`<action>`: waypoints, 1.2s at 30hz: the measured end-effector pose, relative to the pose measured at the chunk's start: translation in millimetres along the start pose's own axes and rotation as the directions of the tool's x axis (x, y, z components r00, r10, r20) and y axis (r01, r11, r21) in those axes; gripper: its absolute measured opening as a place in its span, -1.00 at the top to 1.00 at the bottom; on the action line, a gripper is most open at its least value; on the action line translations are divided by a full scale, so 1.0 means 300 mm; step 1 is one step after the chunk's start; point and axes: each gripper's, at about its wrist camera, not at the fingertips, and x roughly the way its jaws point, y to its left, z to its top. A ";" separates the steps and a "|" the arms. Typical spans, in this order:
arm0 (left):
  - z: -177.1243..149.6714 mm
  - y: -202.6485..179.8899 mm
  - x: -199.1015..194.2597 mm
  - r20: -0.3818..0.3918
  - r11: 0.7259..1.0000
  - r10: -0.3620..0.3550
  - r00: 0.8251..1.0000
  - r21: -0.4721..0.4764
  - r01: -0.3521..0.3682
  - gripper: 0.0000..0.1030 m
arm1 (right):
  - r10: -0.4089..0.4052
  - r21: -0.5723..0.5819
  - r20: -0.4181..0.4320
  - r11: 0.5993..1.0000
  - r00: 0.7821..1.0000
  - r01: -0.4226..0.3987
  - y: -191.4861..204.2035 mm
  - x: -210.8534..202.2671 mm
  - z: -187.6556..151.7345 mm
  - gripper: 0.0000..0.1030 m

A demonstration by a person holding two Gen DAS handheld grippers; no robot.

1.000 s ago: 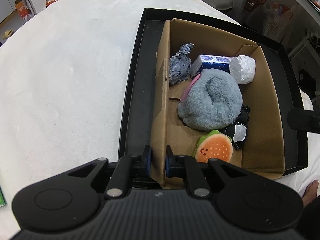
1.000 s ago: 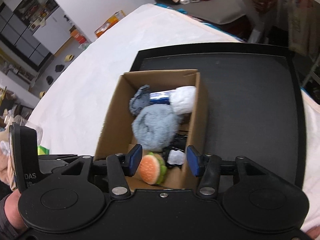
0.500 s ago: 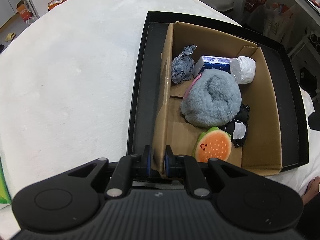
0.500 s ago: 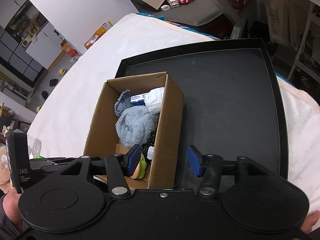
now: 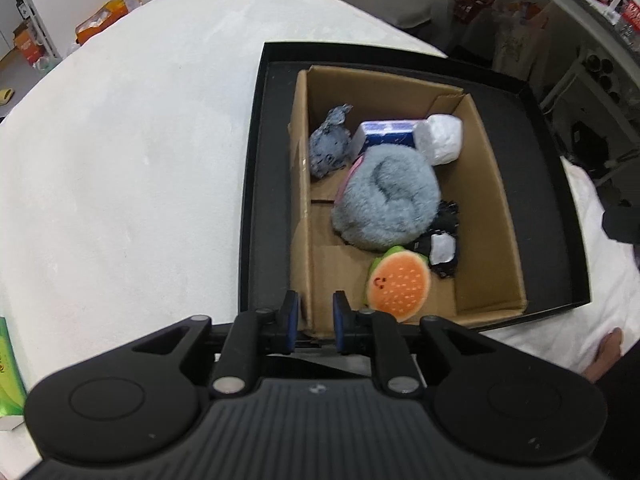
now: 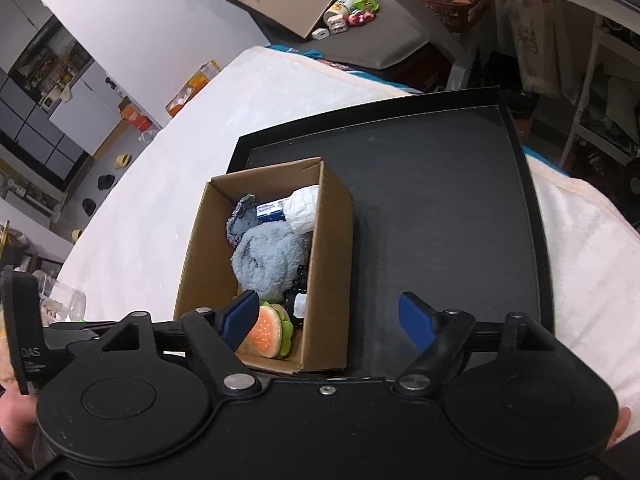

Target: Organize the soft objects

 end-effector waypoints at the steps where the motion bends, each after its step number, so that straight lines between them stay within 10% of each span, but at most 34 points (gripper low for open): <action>1: 0.002 -0.001 -0.011 0.001 1.000 -0.005 1.000 0.003 0.005 0.67 | -0.002 0.004 0.003 1.000 1.000 0.002 -0.004 -0.008 -0.002 -0.51; 13: 0.025 -0.034 -0.181 0.083 0.998 0.006 0.997 0.059 -0.011 -0.47 | -0.053 0.044 0.078 0.998 0.996 0.050 -0.024 -0.107 -0.028 -0.94; 36: -0.030 -0.084 -0.380 0.185 0.997 -0.009 0.983 0.073 -0.004 -0.81 | -0.097 0.008 0.174 0.995 0.980 0.098 0.063 -0.267 -0.093 -1.00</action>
